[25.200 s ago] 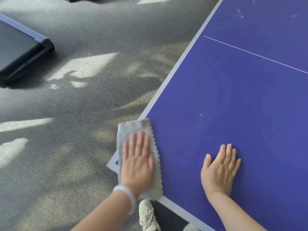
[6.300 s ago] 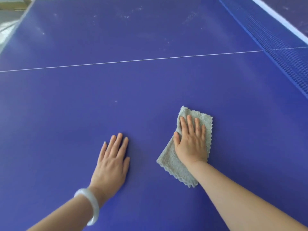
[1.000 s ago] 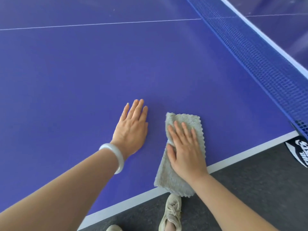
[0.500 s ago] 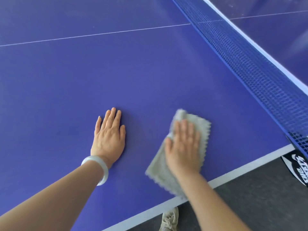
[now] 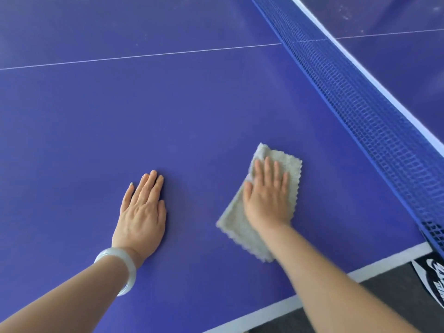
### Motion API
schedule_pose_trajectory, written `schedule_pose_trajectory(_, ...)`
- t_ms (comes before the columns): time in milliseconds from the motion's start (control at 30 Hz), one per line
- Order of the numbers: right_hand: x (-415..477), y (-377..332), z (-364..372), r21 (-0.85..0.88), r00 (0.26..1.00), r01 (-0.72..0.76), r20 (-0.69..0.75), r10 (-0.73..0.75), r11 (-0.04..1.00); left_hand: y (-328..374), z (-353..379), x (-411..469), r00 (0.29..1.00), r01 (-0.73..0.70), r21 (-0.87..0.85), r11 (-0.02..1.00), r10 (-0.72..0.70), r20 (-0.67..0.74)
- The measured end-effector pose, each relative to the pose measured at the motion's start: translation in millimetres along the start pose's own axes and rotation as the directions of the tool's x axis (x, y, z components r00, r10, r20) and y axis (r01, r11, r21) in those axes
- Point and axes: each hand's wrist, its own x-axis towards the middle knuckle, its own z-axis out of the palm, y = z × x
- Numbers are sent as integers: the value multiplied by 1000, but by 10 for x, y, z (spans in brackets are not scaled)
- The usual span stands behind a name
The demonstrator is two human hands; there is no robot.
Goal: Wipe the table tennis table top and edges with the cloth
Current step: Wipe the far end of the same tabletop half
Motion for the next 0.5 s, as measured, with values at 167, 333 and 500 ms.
schedule_pose_trajectory(167,-747,-915,215,130,845,535,-66,-531,835,20,-14,16,1000,-11,-12,1000,11,-15)
schedule_pose_trajectory(333,-158,-631,89,89,733,677,4,-680,731,22,-32,17,1000,-2,1,1000,2,-8)
schedule_pose_trajectory(500,842,-36,-99,-23,976,214,36,-213,977,49,-49,29,1000,8,39,999,-9,13)
